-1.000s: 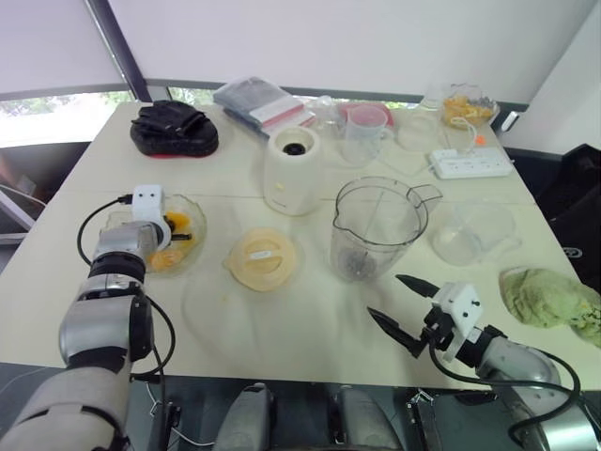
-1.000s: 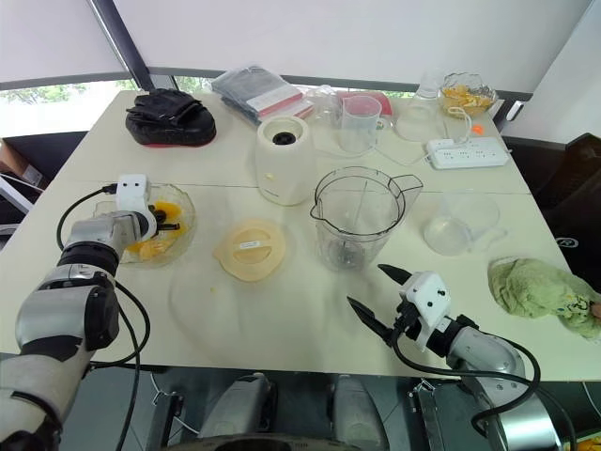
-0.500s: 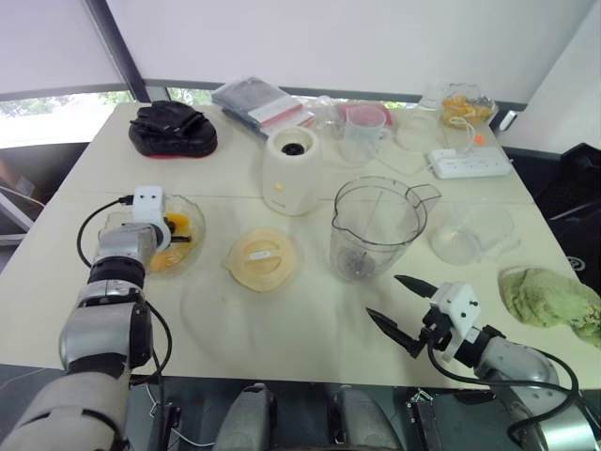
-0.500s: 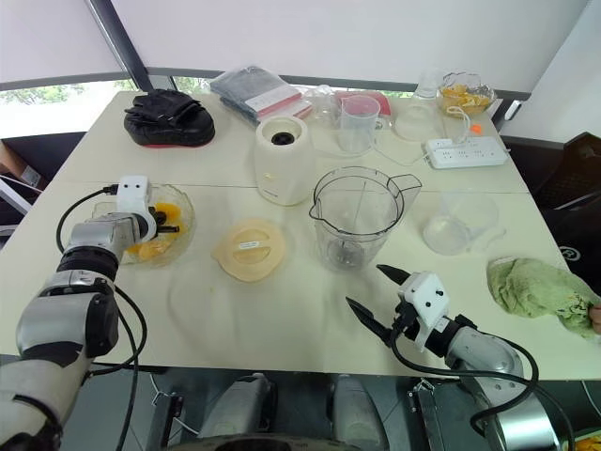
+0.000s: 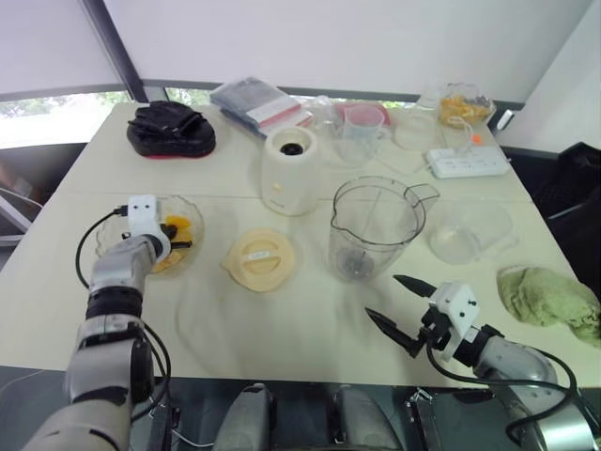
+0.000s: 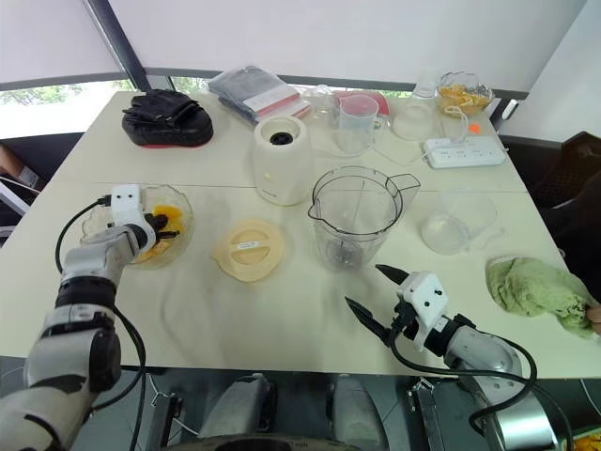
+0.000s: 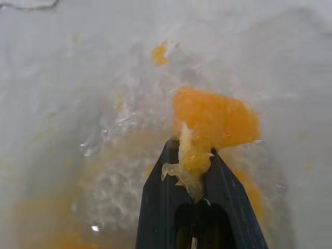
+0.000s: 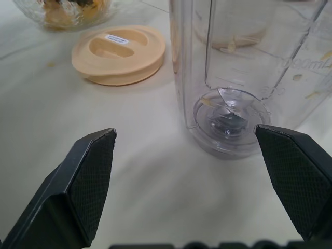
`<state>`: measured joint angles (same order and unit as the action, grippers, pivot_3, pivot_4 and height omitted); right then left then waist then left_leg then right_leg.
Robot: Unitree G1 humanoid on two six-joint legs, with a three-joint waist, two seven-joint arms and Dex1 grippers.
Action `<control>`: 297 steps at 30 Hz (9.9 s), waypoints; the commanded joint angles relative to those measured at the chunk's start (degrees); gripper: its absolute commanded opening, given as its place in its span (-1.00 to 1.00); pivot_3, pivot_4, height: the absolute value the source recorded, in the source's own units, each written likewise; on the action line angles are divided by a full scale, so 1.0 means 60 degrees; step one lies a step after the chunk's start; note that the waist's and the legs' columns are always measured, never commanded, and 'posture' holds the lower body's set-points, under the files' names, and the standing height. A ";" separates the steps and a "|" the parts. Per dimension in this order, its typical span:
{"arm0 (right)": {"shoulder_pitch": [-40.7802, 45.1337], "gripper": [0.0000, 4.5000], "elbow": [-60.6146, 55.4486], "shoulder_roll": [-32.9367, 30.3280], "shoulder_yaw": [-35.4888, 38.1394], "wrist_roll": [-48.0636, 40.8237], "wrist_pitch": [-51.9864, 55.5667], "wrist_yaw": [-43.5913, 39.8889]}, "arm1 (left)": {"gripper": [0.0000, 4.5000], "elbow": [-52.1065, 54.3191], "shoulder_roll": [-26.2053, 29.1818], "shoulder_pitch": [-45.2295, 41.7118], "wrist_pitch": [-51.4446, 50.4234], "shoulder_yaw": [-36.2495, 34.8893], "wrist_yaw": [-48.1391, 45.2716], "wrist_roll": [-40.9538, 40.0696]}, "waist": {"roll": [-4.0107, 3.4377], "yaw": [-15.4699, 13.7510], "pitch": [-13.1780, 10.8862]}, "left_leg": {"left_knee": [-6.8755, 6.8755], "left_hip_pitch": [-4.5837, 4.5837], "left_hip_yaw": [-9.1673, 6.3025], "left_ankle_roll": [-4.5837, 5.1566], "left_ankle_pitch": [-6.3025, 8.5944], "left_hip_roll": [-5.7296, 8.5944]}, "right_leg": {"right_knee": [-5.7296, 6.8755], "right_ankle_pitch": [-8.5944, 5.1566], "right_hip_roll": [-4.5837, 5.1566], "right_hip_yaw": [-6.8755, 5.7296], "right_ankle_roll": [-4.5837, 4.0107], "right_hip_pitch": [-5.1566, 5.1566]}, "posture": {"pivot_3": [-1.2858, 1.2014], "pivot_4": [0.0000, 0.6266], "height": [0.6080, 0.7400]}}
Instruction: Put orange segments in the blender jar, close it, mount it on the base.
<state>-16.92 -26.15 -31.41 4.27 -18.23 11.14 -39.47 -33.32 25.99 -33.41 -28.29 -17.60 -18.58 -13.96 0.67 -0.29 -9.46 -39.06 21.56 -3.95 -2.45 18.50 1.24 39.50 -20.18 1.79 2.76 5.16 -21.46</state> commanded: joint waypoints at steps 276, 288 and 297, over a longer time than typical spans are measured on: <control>0.8532 -0.99 0.0127 0.0452 0.5041 -0.1000 0.6013 0.5248 | 0.75 0.7200 -0.0063 0.1924 0.1657 0.3147 -0.5624 -0.1932 | -0.0094 0.0189 0.0012 | -0.0009 0.0145 -0.0078 -0.0002 -0.0062 0.0012 | 0.0108 0.0007 -0.0024 -0.0035 -0.0052 -0.0152 | 0.03 -0.52 1.00; 0.6881 -0.99 0.2293 0.2365 0.6245 -0.0219 0.3443 0.7421 | 0.75 0.7373 0.0108 0.2028 0.1464 0.3101 -0.5628 -0.2017 | -0.0100 0.0260 0.0012 | -0.0003 0.0143 -0.0068 -0.0001 -0.0062 0.0014 | 0.0112 0.0007 -0.0027 -0.0030 -0.0051 -0.0156 | 0.03 -0.52 1.00; 0.6151 -0.99 0.5593 0.3083 0.5759 0.0324 -0.0422 0.7352 | 0.75 0.8307 0.0434 0.2207 0.0558 0.2778 -0.5699 -0.2895 | -0.0113 0.0311 0.0010 | 0.0000 0.0140 -0.0058 -0.0002 -0.0063 0.0012 | 0.0117 0.0007 -0.0030 -0.0023 -0.0051 -0.0160 | 0.03 -0.52 1.00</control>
<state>19.59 7.65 -12.40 39.02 -15.99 12.95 5.19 13.24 27.50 -20.29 -23.74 0.80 -52.34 -28.93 -0.01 1.58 -9.40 -39.06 22.39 -4.30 -2.46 18.13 1.31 40.20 -20.14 1.61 2.63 4.85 -22.41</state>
